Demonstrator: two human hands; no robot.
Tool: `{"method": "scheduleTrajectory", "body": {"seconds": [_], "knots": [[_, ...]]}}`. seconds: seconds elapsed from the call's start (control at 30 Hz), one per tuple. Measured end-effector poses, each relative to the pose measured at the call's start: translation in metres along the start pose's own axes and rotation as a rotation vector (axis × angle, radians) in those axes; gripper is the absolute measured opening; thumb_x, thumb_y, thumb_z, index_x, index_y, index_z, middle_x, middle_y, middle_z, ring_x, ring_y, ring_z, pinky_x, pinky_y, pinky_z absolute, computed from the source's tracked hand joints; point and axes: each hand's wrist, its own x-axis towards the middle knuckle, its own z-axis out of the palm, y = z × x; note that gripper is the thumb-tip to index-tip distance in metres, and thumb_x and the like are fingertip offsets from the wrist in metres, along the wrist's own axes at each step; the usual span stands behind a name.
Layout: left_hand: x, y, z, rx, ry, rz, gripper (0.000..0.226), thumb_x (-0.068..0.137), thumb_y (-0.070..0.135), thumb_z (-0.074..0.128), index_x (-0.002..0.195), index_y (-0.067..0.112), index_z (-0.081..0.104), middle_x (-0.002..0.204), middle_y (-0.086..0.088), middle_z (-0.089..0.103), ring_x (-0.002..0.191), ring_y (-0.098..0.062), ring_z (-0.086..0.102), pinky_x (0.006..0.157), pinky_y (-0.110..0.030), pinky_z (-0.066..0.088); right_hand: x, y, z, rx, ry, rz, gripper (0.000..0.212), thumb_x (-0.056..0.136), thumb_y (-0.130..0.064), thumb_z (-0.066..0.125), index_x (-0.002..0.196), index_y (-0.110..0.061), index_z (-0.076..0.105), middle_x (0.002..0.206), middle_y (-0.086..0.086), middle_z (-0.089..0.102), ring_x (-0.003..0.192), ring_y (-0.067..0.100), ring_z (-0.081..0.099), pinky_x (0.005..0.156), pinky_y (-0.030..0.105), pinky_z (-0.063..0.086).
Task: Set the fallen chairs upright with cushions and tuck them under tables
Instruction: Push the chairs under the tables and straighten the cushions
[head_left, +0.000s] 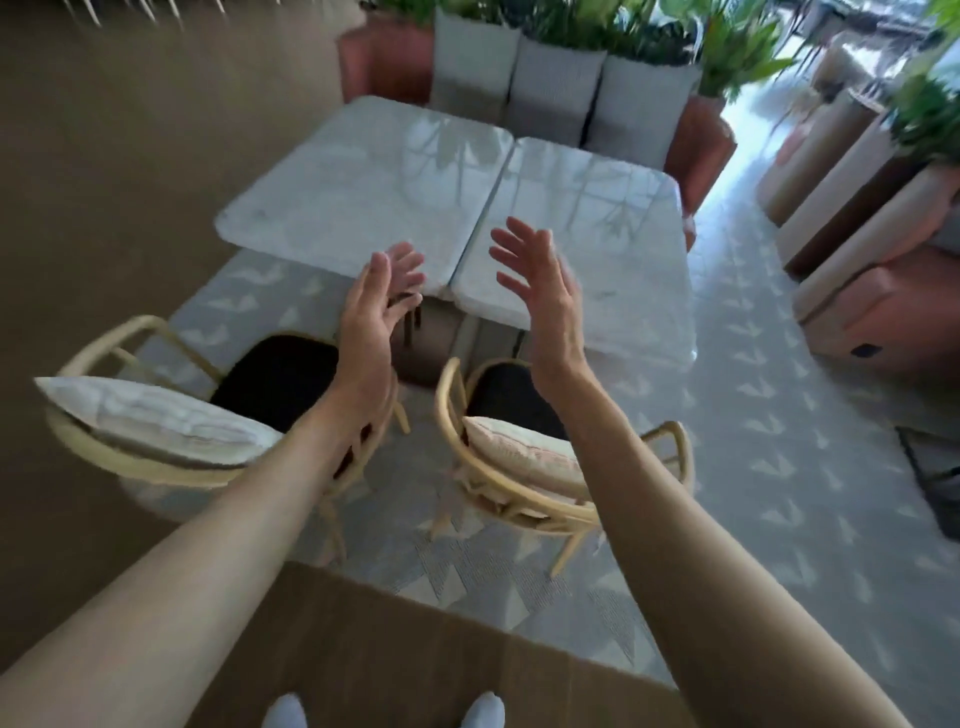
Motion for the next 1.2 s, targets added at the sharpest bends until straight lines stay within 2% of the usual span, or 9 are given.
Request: {"method": "scheduleTrajectory", "body": {"seconds": [0.2, 0.37, 0.5, 0.73, 0.87, 0.97, 1.07, 1.13, 1.2], "knots": [[-0.016, 0.053, -0.137, 0.07, 0.002, 0.176, 0.04, 0.105, 0.046, 0.034, 0.13, 0.03, 0.06, 0.134, 0.003, 0.066, 0.124, -0.016, 0.061, 0.111, -0.046, 0.044, -0.048, -0.012, 0.134, -0.034, -0.095, -0.102, 0.052, 0.102, -0.04, 0.037, 0.139, -0.011, 0.058, 0.134, 0.007, 0.066, 0.125, 0.02, 0.062, 0.111, 0.048, 0.046], [-0.017, 0.099, -0.266, 0.119, 0.032, 0.209, 0.048, 0.101, 0.051, 0.037, 0.134, 0.024, 0.059, 0.131, 0.001, 0.068, 0.121, -0.017, 0.063, 0.108, -0.044, 0.046, -0.076, -0.011, 0.239, -0.012, -0.086, -0.112, 0.053, 0.102, -0.04, 0.037, 0.139, -0.008, 0.059, 0.133, 0.008, 0.068, 0.123, 0.019, 0.064, 0.11, 0.05, 0.047], [-0.006, 0.124, -0.345, 0.163, 0.064, 0.206, 0.049, 0.103, 0.049, 0.039, 0.135, 0.018, 0.059, 0.126, 0.0, 0.07, 0.118, -0.019, 0.064, 0.105, -0.046, 0.048, -0.084, -0.017, 0.31, -0.014, -0.086, -0.112, 0.052, 0.101, -0.04, 0.04, 0.135, -0.008, 0.061, 0.129, 0.008, 0.07, 0.119, 0.019, 0.067, 0.107, 0.045, 0.05], [0.036, 0.121, -0.446, 0.207, 0.107, 0.169, 0.041, 0.104, 0.045, 0.039, 0.129, 0.022, 0.062, 0.122, 0.002, 0.07, 0.114, -0.018, 0.065, 0.104, -0.048, 0.049, -0.055, 0.002, 0.392, -0.048, -0.107, -0.096, 0.062, 0.092, -0.057, 0.046, 0.13, -0.012, 0.065, 0.125, 0.006, 0.072, 0.114, 0.021, 0.069, 0.1, 0.041, 0.051], [0.071, 0.09, -0.473, 0.291, 0.052, 0.102, 0.042, 0.101, 0.052, 0.039, 0.127, 0.027, 0.061, 0.124, 0.002, 0.068, 0.116, -0.015, 0.064, 0.104, -0.04, 0.049, -0.021, 0.041, 0.427, -0.033, -0.101, -0.057, 0.044, 0.098, -0.048, 0.046, 0.121, -0.018, 0.068, 0.12, 0.007, 0.074, 0.11, 0.023, 0.07, 0.099, 0.041, 0.052], [0.094, 0.049, -0.492, 0.362, 0.015, -0.048, 0.048, 0.1, 0.051, 0.04, 0.13, 0.021, 0.061, 0.125, 0.004, 0.067, 0.115, -0.01, 0.063, 0.102, -0.031, 0.048, -0.005, 0.091, 0.452, -0.099, -0.12, 0.053, 0.039, 0.099, -0.045, 0.048, 0.119, -0.019, 0.069, 0.114, 0.003, 0.075, 0.102, 0.015, 0.072, 0.09, 0.032, 0.056], [0.107, 0.002, -0.508, 0.534, -0.14, -0.209, 0.038, 0.101, 0.041, 0.051, 0.127, 0.018, 0.064, 0.12, 0.015, 0.064, 0.113, -0.003, 0.061, 0.098, -0.025, 0.047, -0.01, 0.145, 0.464, -0.326, -0.189, 0.265, 0.026, 0.099, -0.041, 0.057, 0.113, -0.023, 0.071, 0.101, -0.006, 0.076, 0.091, 0.009, 0.073, 0.081, 0.028, 0.057], [0.112, -0.031, -0.514, 0.695, -0.287, -0.33, 0.028, 0.099, 0.032, 0.06, 0.121, 0.018, 0.067, 0.11, 0.02, 0.062, 0.108, -0.008, 0.062, 0.09, -0.023, 0.048, -0.018, 0.18, 0.459, -0.587, -0.322, 0.468, 0.019, 0.098, -0.037, 0.062, 0.108, -0.024, 0.072, 0.095, -0.009, 0.074, 0.09, 0.014, 0.072, 0.075, 0.025, 0.053], [0.109, -0.066, -0.522, 0.896, -0.473, -0.42, 0.028, 0.095, 0.029, 0.066, 0.121, 0.018, 0.066, 0.112, 0.008, 0.067, 0.107, -0.014, 0.063, 0.085, -0.022, 0.048, -0.035, 0.212, 0.452, -0.881, -0.544, 0.665, 0.025, 0.096, -0.037, 0.065, 0.112, -0.02, 0.073, 0.104, -0.004, 0.072, 0.098, 0.018, 0.068, 0.081, 0.03, 0.054]]}}
